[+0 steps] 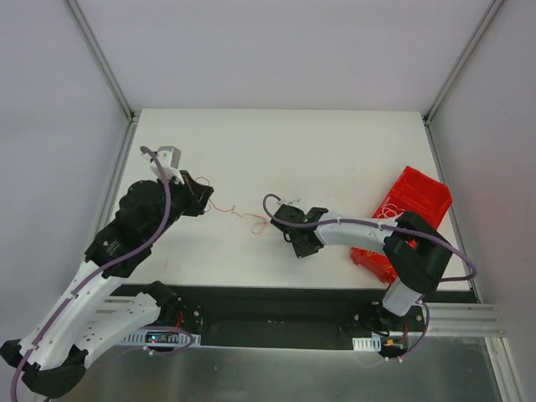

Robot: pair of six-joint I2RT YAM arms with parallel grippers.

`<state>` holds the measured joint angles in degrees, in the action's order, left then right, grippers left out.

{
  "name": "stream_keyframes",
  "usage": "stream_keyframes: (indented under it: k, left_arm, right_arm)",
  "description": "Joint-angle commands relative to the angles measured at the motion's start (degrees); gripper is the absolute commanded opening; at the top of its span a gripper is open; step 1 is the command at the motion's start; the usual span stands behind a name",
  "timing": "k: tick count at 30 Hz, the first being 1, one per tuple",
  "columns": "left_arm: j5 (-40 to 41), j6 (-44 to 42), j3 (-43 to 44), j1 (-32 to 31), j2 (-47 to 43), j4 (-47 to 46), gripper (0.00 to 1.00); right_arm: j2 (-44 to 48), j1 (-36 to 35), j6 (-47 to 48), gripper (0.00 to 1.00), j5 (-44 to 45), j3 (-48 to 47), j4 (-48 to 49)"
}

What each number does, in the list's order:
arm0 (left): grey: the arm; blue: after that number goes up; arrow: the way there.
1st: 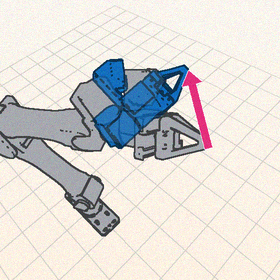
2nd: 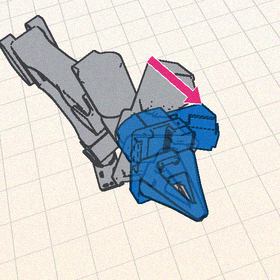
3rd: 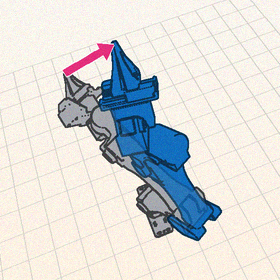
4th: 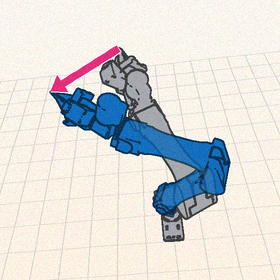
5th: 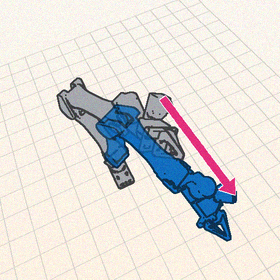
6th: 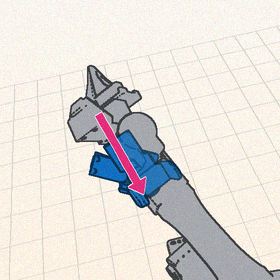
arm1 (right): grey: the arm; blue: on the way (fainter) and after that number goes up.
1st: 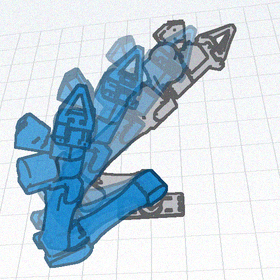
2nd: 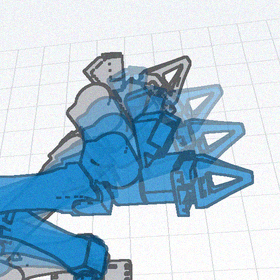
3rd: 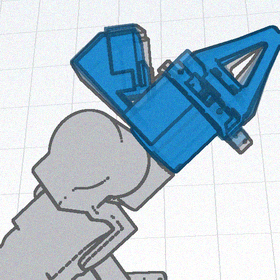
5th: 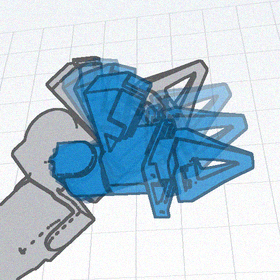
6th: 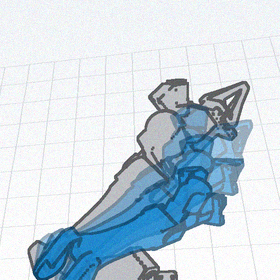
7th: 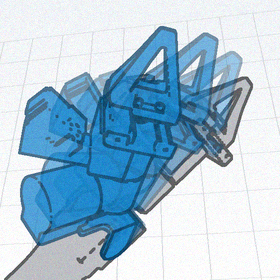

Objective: Untangle the cables

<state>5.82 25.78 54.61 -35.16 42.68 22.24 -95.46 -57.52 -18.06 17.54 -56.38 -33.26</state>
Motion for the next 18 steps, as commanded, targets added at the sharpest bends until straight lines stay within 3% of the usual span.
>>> stream_keyframes:
  k: [1,7,11,18]
  left_arm:
    - [6.6,-2.5,2.1,0.3,-2.3,4.8,0.00]
    - [-0.9,0.4,1.0,0.4,3.5,4.7,0.00]
    - [-10.5,2.4,1.6,0.3,11.5,2.8,0.00]
    - [-22.1,8.6,-4.0,0.3,15.5,-9.1,0.00]
  right_arm:
    - [2.3,2.1,-1.0,0.01,4.1,-0.2,-3.7]
    - [9.9,2.9,1.9,0.04,1.3,2.1,-0.7]
    - [18.7,3.0,2.2,0.14,-0.9,5.3,3.2]
    - [28.3,3.3,2.3,0.27,-1.5,9.8,6.1]
